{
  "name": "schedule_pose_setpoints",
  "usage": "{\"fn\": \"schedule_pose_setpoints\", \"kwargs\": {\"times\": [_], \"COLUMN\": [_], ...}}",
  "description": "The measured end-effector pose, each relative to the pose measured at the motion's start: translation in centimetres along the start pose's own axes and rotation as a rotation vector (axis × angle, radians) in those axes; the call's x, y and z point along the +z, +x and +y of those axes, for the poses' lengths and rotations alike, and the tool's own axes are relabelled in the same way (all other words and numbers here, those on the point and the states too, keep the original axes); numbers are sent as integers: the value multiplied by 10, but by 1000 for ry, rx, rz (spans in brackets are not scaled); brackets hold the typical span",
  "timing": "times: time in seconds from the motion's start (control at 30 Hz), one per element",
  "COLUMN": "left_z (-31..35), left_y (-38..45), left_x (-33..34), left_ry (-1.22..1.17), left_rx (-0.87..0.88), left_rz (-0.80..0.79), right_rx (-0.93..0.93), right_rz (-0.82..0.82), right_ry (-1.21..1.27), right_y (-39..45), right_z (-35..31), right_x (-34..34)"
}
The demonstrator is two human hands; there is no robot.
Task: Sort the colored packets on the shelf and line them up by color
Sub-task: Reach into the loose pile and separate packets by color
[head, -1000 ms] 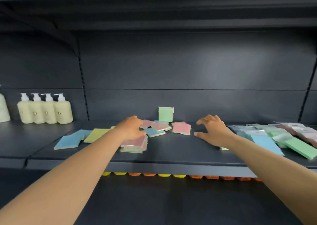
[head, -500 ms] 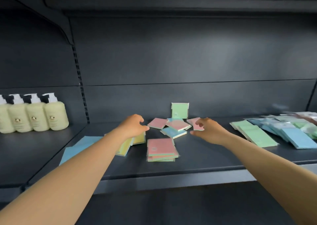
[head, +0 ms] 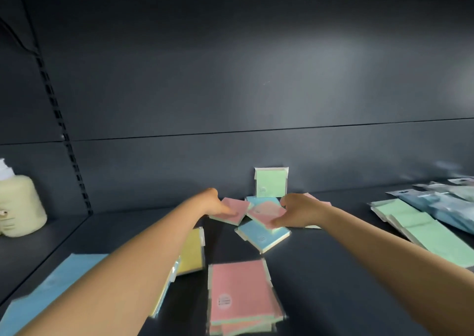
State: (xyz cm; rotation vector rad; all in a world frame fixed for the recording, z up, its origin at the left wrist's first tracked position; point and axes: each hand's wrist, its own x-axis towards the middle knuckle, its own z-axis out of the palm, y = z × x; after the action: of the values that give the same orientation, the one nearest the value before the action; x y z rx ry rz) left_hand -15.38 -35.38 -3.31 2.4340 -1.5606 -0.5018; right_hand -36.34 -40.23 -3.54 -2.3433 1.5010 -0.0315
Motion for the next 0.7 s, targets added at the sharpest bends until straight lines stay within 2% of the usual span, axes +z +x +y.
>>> {"fn": "schedule_pose_setpoints", "kwargs": {"times": [0.1, 0.2, 0.33, 0.4, 0.53, 0.7], "left_z": [1, 0, -7, -12, -16, -7], "left_y": [16, 30, 42, 43, 33, -6], "left_x": [2, 5, 8, 8, 5, -8], "left_ry": [44, -29, -166, -224, -403, -628], "left_rx": [-31, -56, -92, -115, -126, -66], "left_rz": [-37, -72, -82, -59, 7, 170], "right_rx": [-4, -22, -26, -21, -44, -11], "right_rz": [-58, -81, -63, -42, -35, -159], "right_ry": [11, 88, 477, 607, 710, 792], "right_y": [15, 27, 28, 23, -4, -52], "right_z": [-1, 0, 7, 17, 39, 71], "right_x": [-4, -6, -12, -19, -37, -46]}}
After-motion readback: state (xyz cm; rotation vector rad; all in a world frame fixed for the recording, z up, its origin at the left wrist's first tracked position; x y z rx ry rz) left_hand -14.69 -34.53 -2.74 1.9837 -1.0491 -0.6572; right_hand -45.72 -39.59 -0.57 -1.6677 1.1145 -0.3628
